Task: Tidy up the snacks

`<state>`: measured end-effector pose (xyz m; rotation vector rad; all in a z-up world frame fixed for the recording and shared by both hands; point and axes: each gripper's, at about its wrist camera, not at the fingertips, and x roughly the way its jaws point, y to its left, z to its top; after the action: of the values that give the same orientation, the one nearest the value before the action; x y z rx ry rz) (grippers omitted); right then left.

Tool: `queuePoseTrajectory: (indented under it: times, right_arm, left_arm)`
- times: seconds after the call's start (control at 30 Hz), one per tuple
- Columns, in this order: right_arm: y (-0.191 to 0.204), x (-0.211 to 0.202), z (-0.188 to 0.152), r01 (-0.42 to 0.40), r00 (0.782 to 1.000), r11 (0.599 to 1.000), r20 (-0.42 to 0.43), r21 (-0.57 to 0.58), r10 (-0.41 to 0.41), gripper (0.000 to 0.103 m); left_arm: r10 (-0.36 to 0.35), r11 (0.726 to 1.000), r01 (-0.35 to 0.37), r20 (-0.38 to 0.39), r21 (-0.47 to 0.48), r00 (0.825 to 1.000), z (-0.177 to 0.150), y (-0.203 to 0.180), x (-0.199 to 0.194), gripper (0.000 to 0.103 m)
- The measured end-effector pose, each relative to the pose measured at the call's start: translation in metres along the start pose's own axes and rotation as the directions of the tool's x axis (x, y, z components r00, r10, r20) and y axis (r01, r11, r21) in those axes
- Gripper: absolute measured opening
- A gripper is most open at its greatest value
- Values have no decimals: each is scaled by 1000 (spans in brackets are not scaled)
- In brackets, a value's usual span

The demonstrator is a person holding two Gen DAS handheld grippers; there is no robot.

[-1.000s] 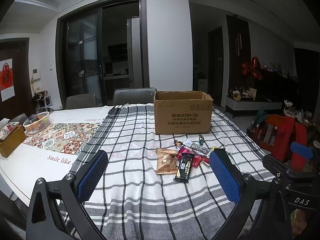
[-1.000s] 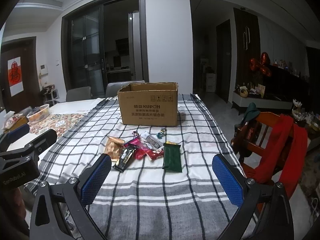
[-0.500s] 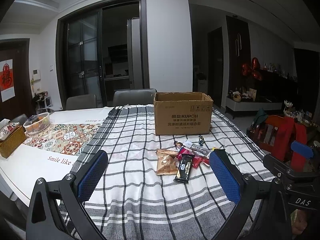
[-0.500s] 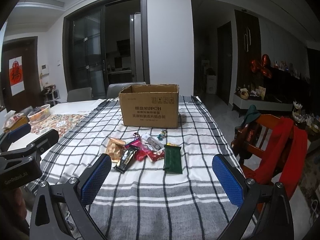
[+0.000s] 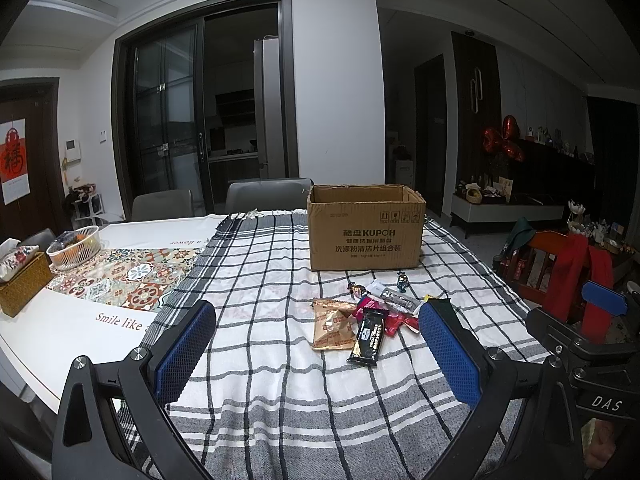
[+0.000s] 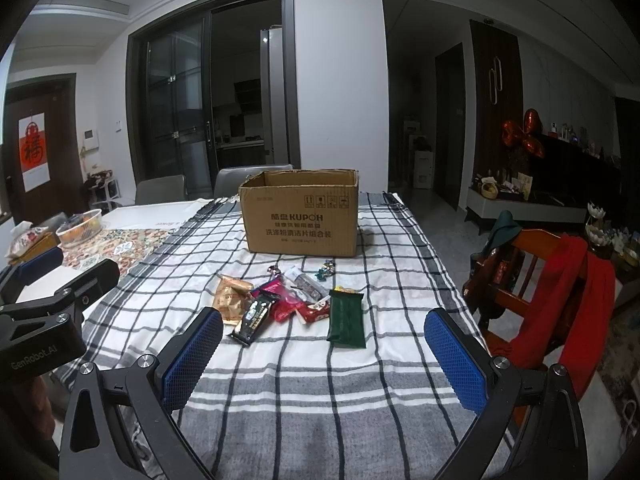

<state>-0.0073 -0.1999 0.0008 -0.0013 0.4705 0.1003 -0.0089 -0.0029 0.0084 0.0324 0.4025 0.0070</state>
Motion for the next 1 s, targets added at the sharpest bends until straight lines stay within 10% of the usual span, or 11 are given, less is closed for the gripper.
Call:
queuePoseTrajectory:
  times: [1.0]
  right_arm:
    - [1,0,0,0,1000,1000,-2,2,0,102]
  left_arm:
    - [-4,1000,4,2,6,1000,4,-1,-1,103]
